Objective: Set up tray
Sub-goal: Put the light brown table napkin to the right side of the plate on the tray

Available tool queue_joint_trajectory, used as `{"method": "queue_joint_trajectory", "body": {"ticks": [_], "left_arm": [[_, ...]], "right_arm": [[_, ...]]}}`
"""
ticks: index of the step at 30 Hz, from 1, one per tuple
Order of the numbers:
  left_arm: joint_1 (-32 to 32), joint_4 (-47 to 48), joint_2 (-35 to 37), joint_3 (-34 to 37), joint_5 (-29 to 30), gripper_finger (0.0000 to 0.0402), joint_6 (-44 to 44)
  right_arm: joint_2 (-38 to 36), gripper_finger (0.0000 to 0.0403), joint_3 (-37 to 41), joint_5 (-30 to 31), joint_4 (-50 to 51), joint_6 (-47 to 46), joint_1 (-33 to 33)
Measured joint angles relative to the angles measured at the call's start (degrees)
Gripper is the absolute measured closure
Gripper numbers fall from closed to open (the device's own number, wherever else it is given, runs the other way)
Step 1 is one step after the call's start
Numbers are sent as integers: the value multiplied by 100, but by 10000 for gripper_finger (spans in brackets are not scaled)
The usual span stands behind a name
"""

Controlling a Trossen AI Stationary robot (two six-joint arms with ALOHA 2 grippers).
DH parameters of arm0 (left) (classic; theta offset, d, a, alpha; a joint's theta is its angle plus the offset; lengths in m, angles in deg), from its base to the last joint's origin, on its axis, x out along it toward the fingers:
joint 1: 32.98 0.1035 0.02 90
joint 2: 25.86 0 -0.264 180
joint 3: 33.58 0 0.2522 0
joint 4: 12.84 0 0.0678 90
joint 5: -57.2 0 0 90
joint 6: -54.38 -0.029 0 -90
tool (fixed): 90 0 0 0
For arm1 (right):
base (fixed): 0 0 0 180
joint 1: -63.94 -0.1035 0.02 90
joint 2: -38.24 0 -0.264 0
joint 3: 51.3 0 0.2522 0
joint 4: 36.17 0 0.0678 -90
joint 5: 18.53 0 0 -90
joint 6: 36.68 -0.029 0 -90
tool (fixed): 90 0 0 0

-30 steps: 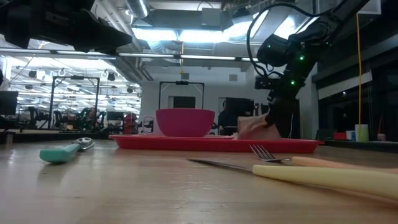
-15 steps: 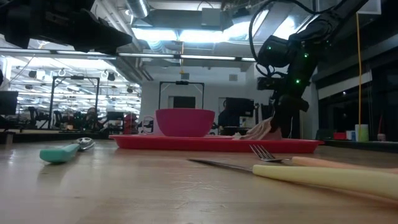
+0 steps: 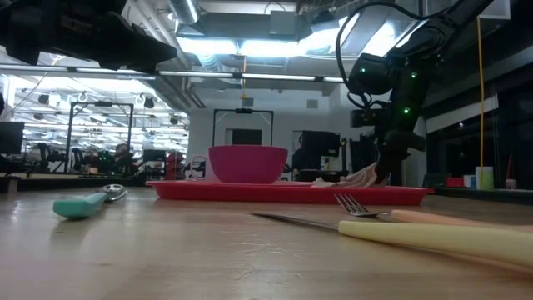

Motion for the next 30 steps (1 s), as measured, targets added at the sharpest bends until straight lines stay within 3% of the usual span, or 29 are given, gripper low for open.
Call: {"method": "queue_joint_trajectory", "body": {"ticks": [6,20,30], "left_arm": [[0,0,0,0,0,398,-7],[2,52,0,0,0,398,-17],[2,50,2,0,0,398,-17]], "right_arm": [[0,334,0,4,0,-206,0],[0,273,0,-339,109,-191,2],[0,182,1,-310,253,-222,0]]}}
